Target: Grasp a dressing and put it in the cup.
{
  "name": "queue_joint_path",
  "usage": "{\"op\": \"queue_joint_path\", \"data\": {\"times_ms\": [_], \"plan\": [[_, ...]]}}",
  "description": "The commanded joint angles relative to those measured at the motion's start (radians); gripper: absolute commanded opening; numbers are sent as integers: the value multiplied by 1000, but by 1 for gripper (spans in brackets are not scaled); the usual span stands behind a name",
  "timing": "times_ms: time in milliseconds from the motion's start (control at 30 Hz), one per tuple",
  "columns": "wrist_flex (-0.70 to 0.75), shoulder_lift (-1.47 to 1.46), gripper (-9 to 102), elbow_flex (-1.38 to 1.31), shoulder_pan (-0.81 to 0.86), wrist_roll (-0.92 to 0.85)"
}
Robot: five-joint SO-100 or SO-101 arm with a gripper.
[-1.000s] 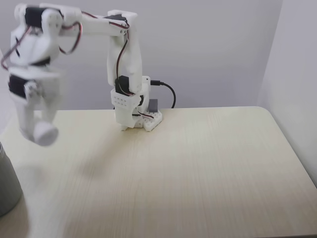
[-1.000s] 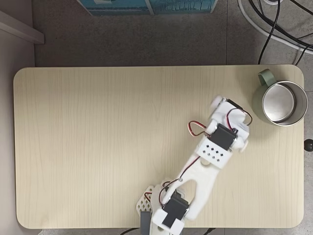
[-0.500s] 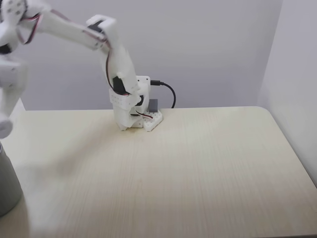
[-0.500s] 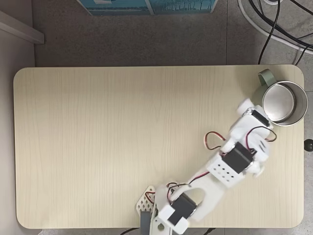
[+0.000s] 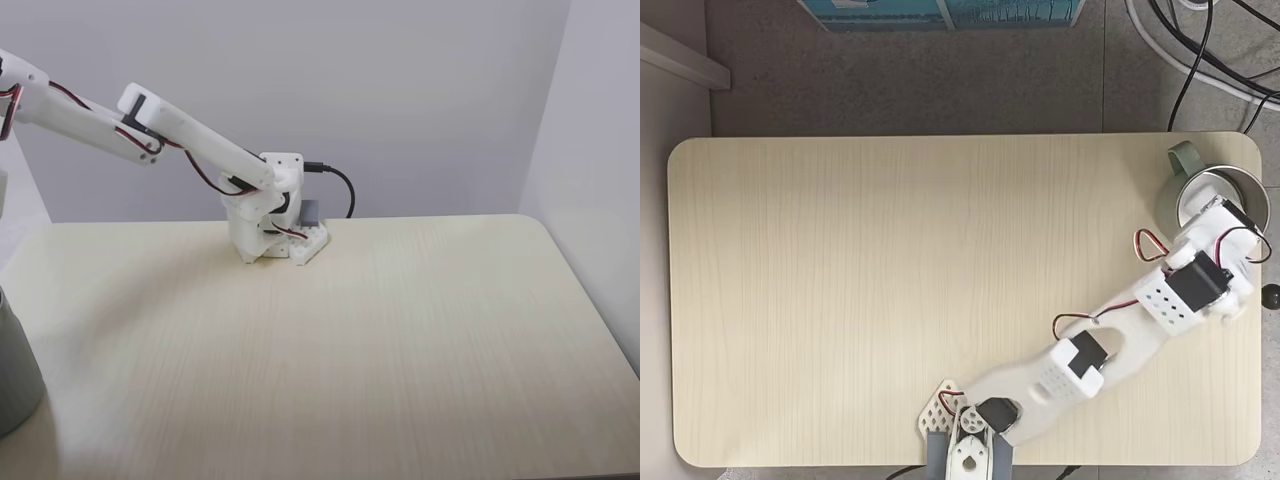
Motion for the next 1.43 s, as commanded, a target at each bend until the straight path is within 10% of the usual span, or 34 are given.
{"op": "queue_joint_path", "data": {"times_ms": [0, 500, 1400], "plan": [[35, 0, 0, 69, 11, -11], [38, -20, 26, 98, 28, 18], [38, -44, 26, 149, 40, 44]]}}
